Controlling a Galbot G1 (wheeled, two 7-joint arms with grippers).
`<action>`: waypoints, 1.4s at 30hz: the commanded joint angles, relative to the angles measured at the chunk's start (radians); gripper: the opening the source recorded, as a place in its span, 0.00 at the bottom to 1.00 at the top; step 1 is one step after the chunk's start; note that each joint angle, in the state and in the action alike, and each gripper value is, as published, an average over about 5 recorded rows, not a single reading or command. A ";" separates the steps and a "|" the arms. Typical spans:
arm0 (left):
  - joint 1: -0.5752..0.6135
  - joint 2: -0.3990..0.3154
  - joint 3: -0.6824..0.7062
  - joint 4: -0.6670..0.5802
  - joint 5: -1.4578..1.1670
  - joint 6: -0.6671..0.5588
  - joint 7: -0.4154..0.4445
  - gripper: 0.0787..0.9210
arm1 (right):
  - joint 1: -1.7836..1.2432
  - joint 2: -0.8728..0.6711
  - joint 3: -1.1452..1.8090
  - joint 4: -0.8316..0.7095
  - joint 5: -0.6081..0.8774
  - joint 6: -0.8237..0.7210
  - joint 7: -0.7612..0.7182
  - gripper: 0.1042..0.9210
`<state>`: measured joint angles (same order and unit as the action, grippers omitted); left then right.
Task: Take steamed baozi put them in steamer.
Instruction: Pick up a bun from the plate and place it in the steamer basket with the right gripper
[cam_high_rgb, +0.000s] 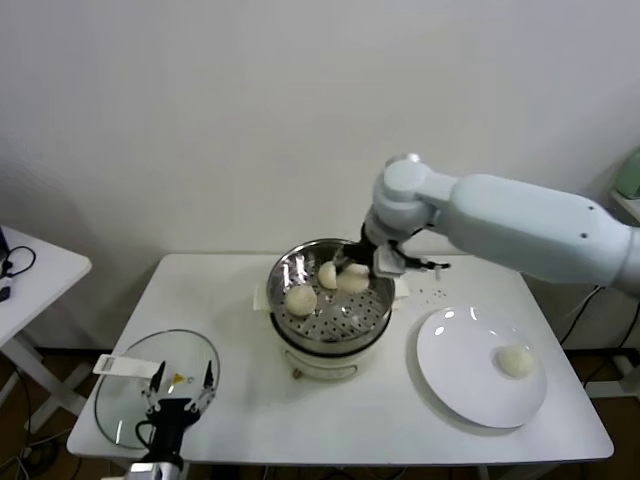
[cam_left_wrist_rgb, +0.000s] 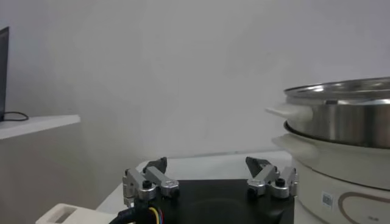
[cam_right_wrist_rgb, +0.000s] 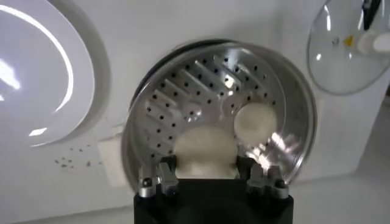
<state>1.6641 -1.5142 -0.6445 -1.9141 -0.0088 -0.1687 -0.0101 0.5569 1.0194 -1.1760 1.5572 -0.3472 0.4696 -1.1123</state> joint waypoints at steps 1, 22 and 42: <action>-0.002 0.005 0.005 0.003 0.004 0.007 0.000 0.88 | -0.055 0.183 -0.060 -0.069 -0.023 0.060 0.002 0.67; -0.017 0.008 0.014 0.019 0.006 0.017 0.001 0.88 | -0.087 0.226 -0.089 -0.162 0.010 0.094 -0.002 0.68; -0.016 0.001 0.020 0.021 0.011 0.014 0.000 0.88 | -0.079 0.179 -0.106 -0.129 0.031 0.093 -0.009 0.69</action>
<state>1.6479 -1.5120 -0.6256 -1.8924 0.0010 -0.1542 -0.0096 0.4795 1.2020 -1.2775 1.4266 -0.3184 0.5590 -1.1217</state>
